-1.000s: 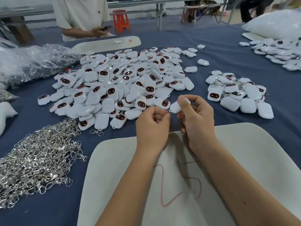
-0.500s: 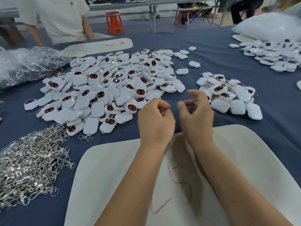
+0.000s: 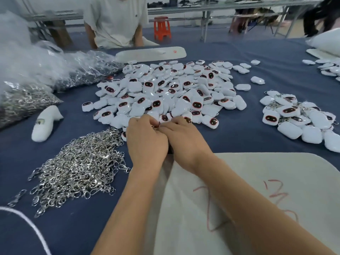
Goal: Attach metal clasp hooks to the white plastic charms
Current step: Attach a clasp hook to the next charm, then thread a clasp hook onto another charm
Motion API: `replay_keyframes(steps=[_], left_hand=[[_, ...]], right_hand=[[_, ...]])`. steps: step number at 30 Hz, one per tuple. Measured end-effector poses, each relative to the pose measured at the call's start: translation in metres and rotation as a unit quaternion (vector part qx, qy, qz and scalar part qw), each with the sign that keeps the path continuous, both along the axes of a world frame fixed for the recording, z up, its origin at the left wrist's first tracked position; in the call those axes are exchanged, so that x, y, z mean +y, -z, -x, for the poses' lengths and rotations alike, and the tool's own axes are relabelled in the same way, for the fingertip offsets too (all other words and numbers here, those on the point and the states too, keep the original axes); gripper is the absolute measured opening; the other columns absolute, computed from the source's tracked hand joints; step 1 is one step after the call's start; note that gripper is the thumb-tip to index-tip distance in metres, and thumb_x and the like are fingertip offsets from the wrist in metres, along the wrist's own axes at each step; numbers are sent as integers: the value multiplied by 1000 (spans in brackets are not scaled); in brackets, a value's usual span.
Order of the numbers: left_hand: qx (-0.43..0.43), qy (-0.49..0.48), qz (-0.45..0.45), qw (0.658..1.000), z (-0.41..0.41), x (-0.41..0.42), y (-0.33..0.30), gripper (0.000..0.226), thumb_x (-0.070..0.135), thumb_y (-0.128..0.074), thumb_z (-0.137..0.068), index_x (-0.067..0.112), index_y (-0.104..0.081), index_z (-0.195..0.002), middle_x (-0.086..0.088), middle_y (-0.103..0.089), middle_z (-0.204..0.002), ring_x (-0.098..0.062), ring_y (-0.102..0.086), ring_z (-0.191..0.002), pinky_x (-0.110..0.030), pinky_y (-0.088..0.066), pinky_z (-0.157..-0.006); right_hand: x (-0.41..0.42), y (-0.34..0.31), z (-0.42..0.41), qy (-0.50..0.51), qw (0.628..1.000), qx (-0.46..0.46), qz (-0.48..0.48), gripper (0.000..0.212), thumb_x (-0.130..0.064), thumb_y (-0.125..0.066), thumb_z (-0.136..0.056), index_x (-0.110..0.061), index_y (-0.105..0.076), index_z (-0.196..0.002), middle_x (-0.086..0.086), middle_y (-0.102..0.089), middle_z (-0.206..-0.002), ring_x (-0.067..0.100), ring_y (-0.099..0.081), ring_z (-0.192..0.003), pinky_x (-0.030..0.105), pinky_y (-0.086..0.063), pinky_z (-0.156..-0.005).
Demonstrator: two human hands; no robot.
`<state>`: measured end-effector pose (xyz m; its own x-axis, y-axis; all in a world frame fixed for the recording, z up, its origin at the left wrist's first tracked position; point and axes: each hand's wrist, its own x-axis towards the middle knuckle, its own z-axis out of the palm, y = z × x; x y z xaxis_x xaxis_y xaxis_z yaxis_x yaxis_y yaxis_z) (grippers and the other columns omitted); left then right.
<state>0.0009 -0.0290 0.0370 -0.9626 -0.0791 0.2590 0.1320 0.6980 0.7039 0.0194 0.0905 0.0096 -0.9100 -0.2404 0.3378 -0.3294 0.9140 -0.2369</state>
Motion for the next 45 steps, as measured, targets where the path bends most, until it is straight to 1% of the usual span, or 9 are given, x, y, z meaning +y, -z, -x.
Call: replay_keyframes(steps=[6,10,15,21,27,30,34,39,45], left_hand=[[-51,46,170,983,11,-58,2,30,2,-66,-79,23,-73,-99,-5,-70,-106,-29,-65,-101,-42,-55,-84],[-34,80,184,979,9,-64,10,18,13,-76,-82,28,-66,-86,1,-55,-98,-27,-59,-95,-34,-42,-73],[-41,57,209,975,13,-73,14,8,18,-63,-89,19,-70,-94,-6,-64,-101,-30,-61,-95,-36,-44,-69],[-45,90,263,959,11,-80,8,7,13,-58,-93,16,-60,-87,-10,-65,-97,-34,-58,-99,-38,-42,-72],[-14,91,35,995,11,-47,-2,10,12,-65,-93,20,-59,-89,2,-64,-83,-16,-58,-76,-26,-37,-60],[-17,120,-121,985,2,-8,-1,16,10,-71,-89,23,-63,-85,6,-68,-78,-3,-61,-70,-10,-39,-59],[-53,169,-231,957,-9,34,11,16,5,-72,-89,21,-69,-84,7,-67,-71,-5,-64,-67,-16,-48,-65],[-85,260,-276,921,-15,51,23,21,-3,-69,-91,18,-68,-85,-3,-72,-70,-10,-67,-65,-22,-53,-62],[-117,271,-281,913,-17,54,38,16,-4,-67,-91,11,-62,-91,-9,-74,-72,-16,-71,-65,-25,-52,-59]], right_hand=[[-23,-5,12,75,991,11,-111,20,-14,-56,-92,-20,-62,-109,0,-58,-115,26,-44,-115,34,-19,-79],[-41,-12,0,79,993,74,-41,10,-7,-74,-80,-10,-65,-81,8,-65,-87,29,-60,-88,32,-39,-70],[-71,0,4,51,996,-53,46,18,-18,-46,-100,-16,-54,-116,3,-62,-106,28,-57,-102,37,-36,-72],[-71,-4,7,86,988,-68,104,20,-26,-47,-97,-16,-64,-101,1,-58,-97,26,-56,-91,41,-43,-76],[-31,-7,-10,145,959,39,240,12,-32,-62,-95,-24,-71,-92,-11,-62,-72,16,-56,-70,36,-46,-69],[4,-9,-19,135,949,25,285,16,-24,-68,-95,-25,-78,-108,-15,-56,-68,13,-55,-70,32,-40,-68],[46,-5,-36,127,934,7,335,19,-16,-69,-94,-30,-80,-88,-4,-63,-62,8,-50,-58,24,-39,-59],[81,1,-54,116,912,-9,394,25,-14,-74,-94,-36,-77,-84,-15,-66,-59,2,-45,-46,10,-33,-52],[87,12,-58,119,903,-14,413,14,-17,-77,-92,-31,-81,-94,5,-65,-63,14,-44,-50,26,-37,-52]])
